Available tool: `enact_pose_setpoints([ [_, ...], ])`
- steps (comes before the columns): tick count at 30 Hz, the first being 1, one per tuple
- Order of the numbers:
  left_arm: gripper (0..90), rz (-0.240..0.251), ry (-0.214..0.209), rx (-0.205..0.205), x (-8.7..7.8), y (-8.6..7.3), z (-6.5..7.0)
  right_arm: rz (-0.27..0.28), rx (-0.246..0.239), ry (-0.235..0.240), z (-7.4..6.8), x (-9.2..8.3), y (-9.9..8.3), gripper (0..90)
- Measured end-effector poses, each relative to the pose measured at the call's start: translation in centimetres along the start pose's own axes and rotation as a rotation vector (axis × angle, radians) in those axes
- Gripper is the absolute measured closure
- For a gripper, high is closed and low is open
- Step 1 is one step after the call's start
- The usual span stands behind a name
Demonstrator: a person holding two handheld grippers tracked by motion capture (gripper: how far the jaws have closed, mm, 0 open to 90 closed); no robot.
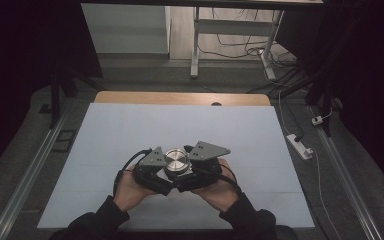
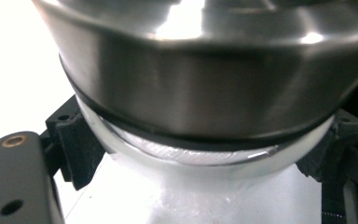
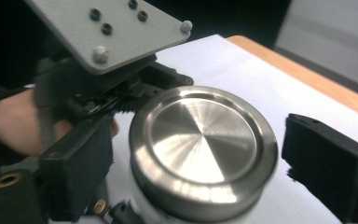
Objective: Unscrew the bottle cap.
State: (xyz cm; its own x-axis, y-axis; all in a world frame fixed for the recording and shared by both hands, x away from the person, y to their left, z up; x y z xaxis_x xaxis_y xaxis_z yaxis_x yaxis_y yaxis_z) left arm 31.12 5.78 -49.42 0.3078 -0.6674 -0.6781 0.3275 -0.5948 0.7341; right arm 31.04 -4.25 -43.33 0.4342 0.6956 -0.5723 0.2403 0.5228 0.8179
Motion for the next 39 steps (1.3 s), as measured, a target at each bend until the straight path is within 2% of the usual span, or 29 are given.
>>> enact_pose_setpoints([
  [2, 15.5, -0.001, -0.001, 0.008, 0.0, 0.1, 0.1, -0.001, -0.004, -0.016, -0.1, 0.3, -0.2, 17.3],
  [5, 15.6, 0.004, -0.018, 0.024, -0.2, 0.2, 0.3, 0.014, -0.014, 0.005, -0.1, 0.0, -0.2, 18.2],
  [8, 15.6, 0.023, -0.064, 0.054, -0.5, 0.2, 0.4, 0.034, -0.016, 0.09, 0.1, -0.5, 0.0, 19.8],
  [11, 15.5, 0.019, -0.083, 0.083, -0.7, 0.3, 0.6, 0.046, -0.047, 0.184, 0.5, -0.8, 0.0, 19.8],
  [13, 15.6, 0.02, -0.109, 0.101, -0.7, 0.3, 0.9, 0.052, -0.088, 0.248, 0.7, -1.0, -0.1, 19.8],
  [16, 15.6, 0.014, -0.144, 0.133, -0.5, 0.3, 1.4, 0.066, -0.127, 0.371, 1.1, -1.2, -0.6, 19.6],
  [18, 15.5, 0.006, -0.142, 0.138, -0.3, 0.3, 1.5, 0.068, -0.137, 0.412, 1.3, -1.3, -0.8, 19.3],
  [21, 15.6, 0.005, -0.133, 0.131, -0.2, 0.2, 1.4, 0.047, -0.141, 0.4, 1.3, -1.4, -0.9, 14.1],
  [22, 15.5, 0.011, -0.111, 0.104, -0.3, 0.3, 1.2, 0.019, -0.13, 0.348, 1.3, -1.6, -0.7, 10.4],
  [24, 15.5, 0.008, -0.097, 0.095, -0.4, 0.2, 0.9, 0.001, -0.076, 0.293, 1.3, -1.8, -0.4, 6.6],
  [25, 15.6, 0.019, -0.074, 0.06, -0.5, 0.2, 0.5, -0.008, -0.053, 0.274, 1.1, -1.8, -0.3, 6.1],
  [26, 15.6, 0.019, -0.074, 0.06, -0.5, 0.2, 0.5, -0.023, -0.032, 0.241, 1.0, -1.7, -0.2, 6.1],
  [27, 15.5, 0.022, -0.05, 0.03, -0.5, 0.1, 0.2, -0.036, -0.026, 0.2, 0.7, -1.5, -0.2, 5.9],
  [28, 15.5, 0.022, -0.05, 0.03, -0.5, 0.1, 0.2, -0.035, -0.036, 0.168, 0.4, -1.4, -0.2, 6.3],
  [29, 15.5, 0.021, -0.039, 0.02, -0.5, 0.1, 0.1, -0.035, -0.036, 0.168, 0.4, -1.4, -0.2, 6.3],
  [30, 15.6, 0.023, -0.03, 0.004, -0.4, 0.0, -0.1, -0.033, -0.031, 0.097, -0.2, -0.9, 0.0, 7.1],
  [31, 15.6, 0.023, -0.03, 0.004, -0.4, 0.0, -0.1, -0.033, -0.031, 0.097, -0.2, -0.9, 0.0, 7.1],
  [33, 15.5, 0.016, -0.019, 0.009, -0.3, 0.1, 0.0, -0.015, -0.016, 0.036, -0.3, -0.3, 0.1, 10.5],
  [36, 15.5, 0.013, -0.021, 0.013, -0.3, 0.1, 0.1, 0.022, -0.003, 0.012, -0.1, -0.1, 0.0, 17.9],
  [39, 15.6, 0.017, -0.037, 0.033, -0.4, 0.1, 0.2, 0.045, 0.004, 0.057, 0.1, -0.3, 0.0, 19.8],
])
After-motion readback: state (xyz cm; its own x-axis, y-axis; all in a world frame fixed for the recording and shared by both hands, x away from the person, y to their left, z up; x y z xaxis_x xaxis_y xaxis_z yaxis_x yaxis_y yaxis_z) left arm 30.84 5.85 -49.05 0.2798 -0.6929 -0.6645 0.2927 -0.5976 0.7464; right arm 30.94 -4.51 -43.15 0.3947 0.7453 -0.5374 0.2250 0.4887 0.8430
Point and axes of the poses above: each handheld gripper's, and its own axes: x roughly forward along the jaws, y roughly out of its top, z roughly to its right, the point moved 6 cm from there along x, roughly forward along the jaws, and after that the axes turned 8 degrees about -z, right-handed, at the moved point
